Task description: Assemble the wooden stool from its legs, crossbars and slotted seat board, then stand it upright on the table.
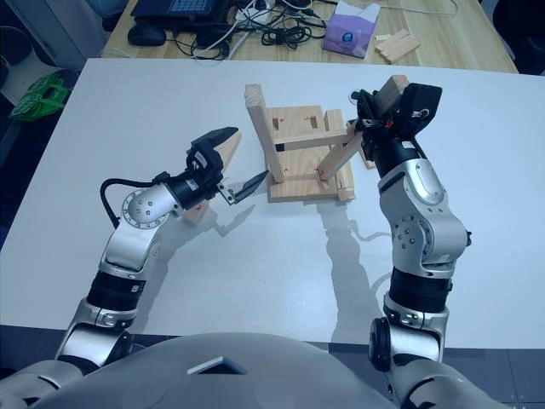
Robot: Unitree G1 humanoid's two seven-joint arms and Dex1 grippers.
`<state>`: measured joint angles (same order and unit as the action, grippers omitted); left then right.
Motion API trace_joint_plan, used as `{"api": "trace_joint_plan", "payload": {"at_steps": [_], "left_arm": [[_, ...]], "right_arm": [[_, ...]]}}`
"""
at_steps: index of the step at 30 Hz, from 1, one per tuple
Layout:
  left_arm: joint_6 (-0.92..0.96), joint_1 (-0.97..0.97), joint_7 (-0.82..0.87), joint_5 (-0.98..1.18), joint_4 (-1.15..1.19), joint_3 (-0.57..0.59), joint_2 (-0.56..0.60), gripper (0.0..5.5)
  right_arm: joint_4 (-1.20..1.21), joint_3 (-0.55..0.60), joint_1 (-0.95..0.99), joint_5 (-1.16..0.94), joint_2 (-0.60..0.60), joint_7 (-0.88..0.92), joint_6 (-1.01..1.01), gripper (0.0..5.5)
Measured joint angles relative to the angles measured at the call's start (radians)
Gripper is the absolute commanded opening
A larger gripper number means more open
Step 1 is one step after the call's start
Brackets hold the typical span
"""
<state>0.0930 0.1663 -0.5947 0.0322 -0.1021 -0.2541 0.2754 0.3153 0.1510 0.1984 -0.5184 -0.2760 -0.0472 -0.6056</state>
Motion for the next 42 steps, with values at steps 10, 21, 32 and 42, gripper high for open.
{"api": "trace_joint_plan", "payload": {"at_steps": [10, 21, 32, 42], "left_arm": [[-0.014, 0.0, 0.017, 0.0, 0.013, 0.001, -0.008, 4.97], [-0.034, -0.001, 0.02, -0.001, 0.037, -0.003, -0.011, 4.97], [-0.045, -0.018, -0.001, -0.001, 0.05, -0.002, 0.002, 4.97], [-0.046, -0.02, -0.019, -0.001, 0.056, -0.002, 0.009, 4.97]], "right_arm": [[-0.024, 0.009, -0.004, 0.055, -0.009, -0.016, 0.016, 2.05], [-0.034, 0.039, -0.014, 0.082, 0.027, -0.053, 0.091, 3.67], [0.229, 0.001, 0.094, 0.252, 0.02, -0.086, 0.405, 3.51], [0.175, -0.138, 0.093, 0.247, 0.064, -0.117, 0.234, 1.85]]}}
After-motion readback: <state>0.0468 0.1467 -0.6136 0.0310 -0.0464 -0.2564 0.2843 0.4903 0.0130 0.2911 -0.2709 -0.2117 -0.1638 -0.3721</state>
